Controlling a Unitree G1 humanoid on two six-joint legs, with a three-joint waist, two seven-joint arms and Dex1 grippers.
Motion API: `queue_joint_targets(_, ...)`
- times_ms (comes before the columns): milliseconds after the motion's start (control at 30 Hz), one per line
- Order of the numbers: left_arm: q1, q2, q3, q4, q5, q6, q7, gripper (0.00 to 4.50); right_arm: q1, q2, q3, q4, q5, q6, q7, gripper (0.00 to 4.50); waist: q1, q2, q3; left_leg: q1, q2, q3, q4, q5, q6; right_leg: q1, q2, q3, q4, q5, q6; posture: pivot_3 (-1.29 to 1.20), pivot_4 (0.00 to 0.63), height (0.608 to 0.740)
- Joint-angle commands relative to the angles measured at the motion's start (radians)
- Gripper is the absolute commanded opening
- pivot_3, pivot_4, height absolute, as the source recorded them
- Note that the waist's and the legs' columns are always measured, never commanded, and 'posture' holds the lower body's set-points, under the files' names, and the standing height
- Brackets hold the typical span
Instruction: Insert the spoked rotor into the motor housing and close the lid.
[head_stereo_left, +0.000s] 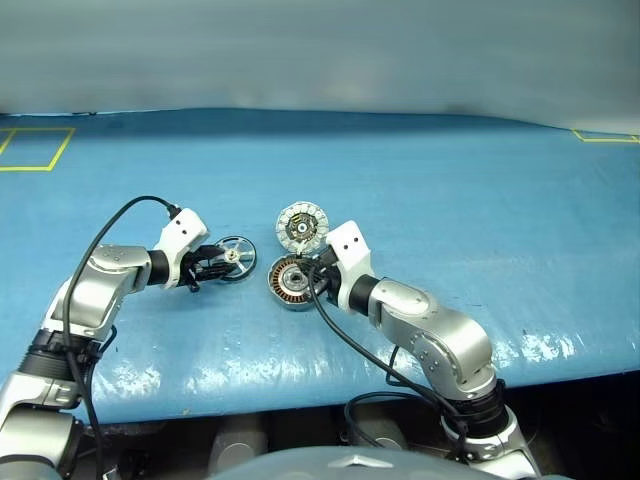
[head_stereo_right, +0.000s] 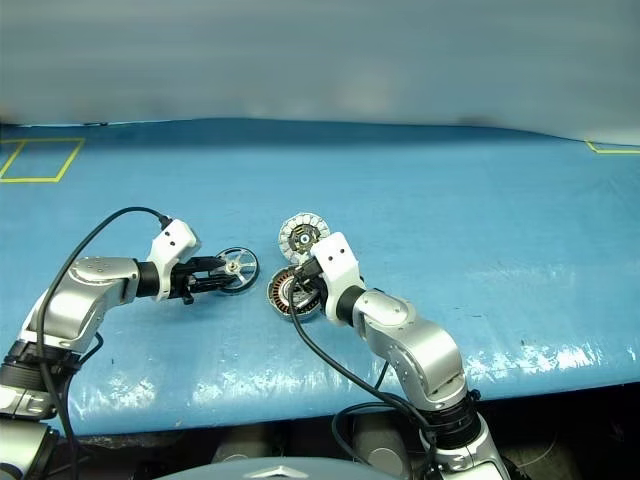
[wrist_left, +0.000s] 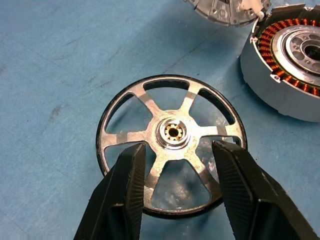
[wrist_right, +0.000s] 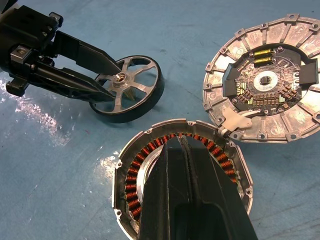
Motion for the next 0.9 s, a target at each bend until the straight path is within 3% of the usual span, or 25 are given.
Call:
queue_joint_targets(33, 0.018, -0.002, -0.009, -0.026, 0.011, 0.012, -0.006, 2.27, 0.000, 0.007, -0.009, -0.029, 0.006, -0.024, -0.004, 0.00, -0.001, 0.000, 0.000, 0.000, 0.000, 0.000, 0.000, 0.000, 0.000, 0.000, 0.000, 0.000, 0.000, 0.000, 0.000, 0.00, 0.150, 0.740)
queue_joint_targets(433, 0.071, -0.015, -0.001, -0.048, 0.034, 0.032, 0.049, 2.27, -0.008, 0.006, -0.006, -0.020, 0.001, -0.023, 0.001, 0.00, 0.000, 0.000, 0.000, 0.001, 0.000, 0.000, 0.000, 0.000, 0.000, 0.001, 0.000, 0.001, 0.001, 0.000, 0.000, 0.00, 0.150, 0.740)
queue_joint_targets(633, 0.085, -0.030, 0.015, -0.045, 0.041, 0.036, 0.077, 1.09, -0.007, 0.005, -0.002, -0.022, -0.003, -0.022, 0.003, 0.00, 0.001, 0.001, -0.001, 0.003, 0.000, 0.000, 0.001, 0.000, 0.000, 0.002, 0.000, 0.001, 0.001, 0.000, 0.000, 0.00, 0.150, 0.740)
queue_joint_targets(900, 0.080, -0.019, 0.006, -0.046, 0.058, 0.038, 0.067, 1.06, -0.007, 0.007, -0.003, -0.022, -0.004, -0.021, 0.001, 0.00, 0.000, 0.001, -0.001, 0.004, 0.000, 0.000, 0.002, 0.002, -0.001, 0.003, 0.000, 0.001, 0.002, 0.000, -0.003, 0.00, 0.150, 0.740)
